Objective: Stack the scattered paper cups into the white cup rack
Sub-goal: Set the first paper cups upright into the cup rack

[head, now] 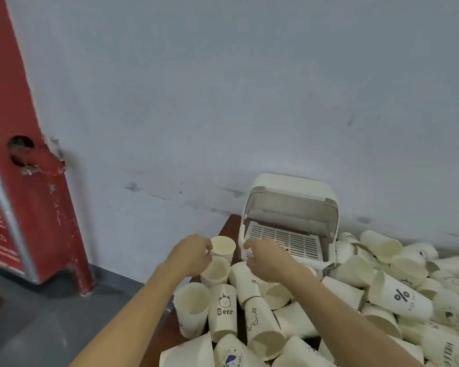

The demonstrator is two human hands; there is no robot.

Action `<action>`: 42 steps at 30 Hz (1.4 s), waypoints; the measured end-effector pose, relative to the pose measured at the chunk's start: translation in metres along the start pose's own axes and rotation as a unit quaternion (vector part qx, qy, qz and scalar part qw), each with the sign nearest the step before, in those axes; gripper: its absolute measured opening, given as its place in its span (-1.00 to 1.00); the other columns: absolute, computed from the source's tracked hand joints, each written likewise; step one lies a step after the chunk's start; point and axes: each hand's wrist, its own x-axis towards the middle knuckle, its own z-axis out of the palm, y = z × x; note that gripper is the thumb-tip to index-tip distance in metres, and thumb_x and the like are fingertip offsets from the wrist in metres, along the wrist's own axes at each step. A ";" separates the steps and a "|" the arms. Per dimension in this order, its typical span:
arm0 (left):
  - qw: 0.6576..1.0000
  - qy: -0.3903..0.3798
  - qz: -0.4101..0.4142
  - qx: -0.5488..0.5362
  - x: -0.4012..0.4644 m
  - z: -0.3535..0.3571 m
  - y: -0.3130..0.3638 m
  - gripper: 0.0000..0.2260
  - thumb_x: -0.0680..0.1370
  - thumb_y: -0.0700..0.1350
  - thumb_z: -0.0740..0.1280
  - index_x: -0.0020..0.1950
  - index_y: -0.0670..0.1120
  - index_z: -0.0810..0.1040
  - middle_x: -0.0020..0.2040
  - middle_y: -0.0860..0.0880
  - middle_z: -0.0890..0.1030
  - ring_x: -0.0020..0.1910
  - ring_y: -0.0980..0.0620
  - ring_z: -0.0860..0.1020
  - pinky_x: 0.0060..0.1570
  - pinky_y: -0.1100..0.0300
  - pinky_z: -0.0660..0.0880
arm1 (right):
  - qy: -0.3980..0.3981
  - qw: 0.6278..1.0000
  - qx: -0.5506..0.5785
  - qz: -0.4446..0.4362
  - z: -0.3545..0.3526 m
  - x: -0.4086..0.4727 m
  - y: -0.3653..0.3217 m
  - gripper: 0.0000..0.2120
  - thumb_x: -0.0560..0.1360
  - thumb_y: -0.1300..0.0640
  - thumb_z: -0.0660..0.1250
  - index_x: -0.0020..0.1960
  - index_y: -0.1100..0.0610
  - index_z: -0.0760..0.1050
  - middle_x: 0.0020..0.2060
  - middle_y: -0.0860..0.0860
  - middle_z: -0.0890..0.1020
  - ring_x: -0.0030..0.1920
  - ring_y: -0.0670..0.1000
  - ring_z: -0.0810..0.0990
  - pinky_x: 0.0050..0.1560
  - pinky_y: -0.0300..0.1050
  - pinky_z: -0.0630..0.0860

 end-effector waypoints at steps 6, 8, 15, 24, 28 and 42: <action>1.000 -0.014 0.022 0.017 0.001 -0.003 -0.014 -0.74 0.53 -0.22 0.17 -0.07 -0.03 0.65 -0.09 0.05 0.47 -0.06 0.02 0.51 -0.05 0.19 0.47 | -0.012 0.996 -0.078 -0.033 0.019 0.042 -0.013 -0.49 0.50 0.31 0.15 0.41 0.02 0.36 0.21 0.14 0.53 0.16 0.18 0.54 0.05 0.04 0.53; 0.997 -0.037 0.045 0.050 -0.001 -0.005 -0.021 -0.69 0.53 -0.26 0.15 0.00 0.02 0.64 -0.09 0.07 0.37 -0.06 0.03 0.46 -0.06 0.21 0.42 | -0.012 0.993 -0.113 -0.043 0.026 0.053 -0.016 -0.50 0.49 0.35 0.16 0.38 0.05 0.40 0.19 0.15 0.54 0.14 0.20 0.55 0.05 0.05 0.54; 0.989 -0.049 0.102 0.091 -0.002 0.004 -0.040 -0.75 0.56 -0.23 0.26 0.08 0.07 0.62 -0.04 0.08 0.37 -0.04 0.07 0.47 -0.11 0.29 0.34 | 0.004 0.985 -0.166 -0.048 0.047 0.071 -0.020 -0.73 0.47 0.36 0.24 0.14 0.19 0.53 0.00 0.15 0.56 0.00 0.17 0.58 -0.05 -0.01 0.50; 0.988 0.015 0.130 0.087 0.002 0.003 -0.038 -0.81 0.61 -0.07 0.26 0.17 0.02 0.60 0.00 0.02 0.47 -0.08 0.02 0.50 -0.10 0.20 0.42 | 0.091 0.984 -0.147 -0.050 0.043 0.068 -0.011 -0.87 0.48 0.30 0.27 -0.04 0.15 0.55 -0.15 0.08 0.58 -0.16 0.09 0.58 -0.18 -0.07 0.54; 0.985 0.071 0.129 0.090 0.003 -0.002 -0.033 -0.79 0.63 -0.05 0.20 0.17 0.00 0.58 -0.03 0.01 0.46 -0.12 -0.01 0.49 -0.12 0.16 0.44 | 0.147 0.976 -0.153 -0.053 0.028 0.059 -0.008 -0.91 0.52 0.24 0.25 -0.03 0.14 0.52 -0.16 0.07 0.57 -0.19 0.11 0.56 -0.32 -0.07 0.34; 0.960 0.245 0.124 0.055 0.022 0.001 0.029 -0.86 0.53 -0.18 0.30 0.00 -0.06 0.64 -0.10 -0.07 0.59 -0.17 -0.14 0.54 -0.22 0.03 0.53 | 0.250 0.953 -0.165 0.048 -0.016 0.007 0.051 -0.92 0.42 0.29 0.36 -0.21 0.17 0.48 -0.39 0.05 0.53 -0.45 0.07 0.32 -0.51 -0.19 0.05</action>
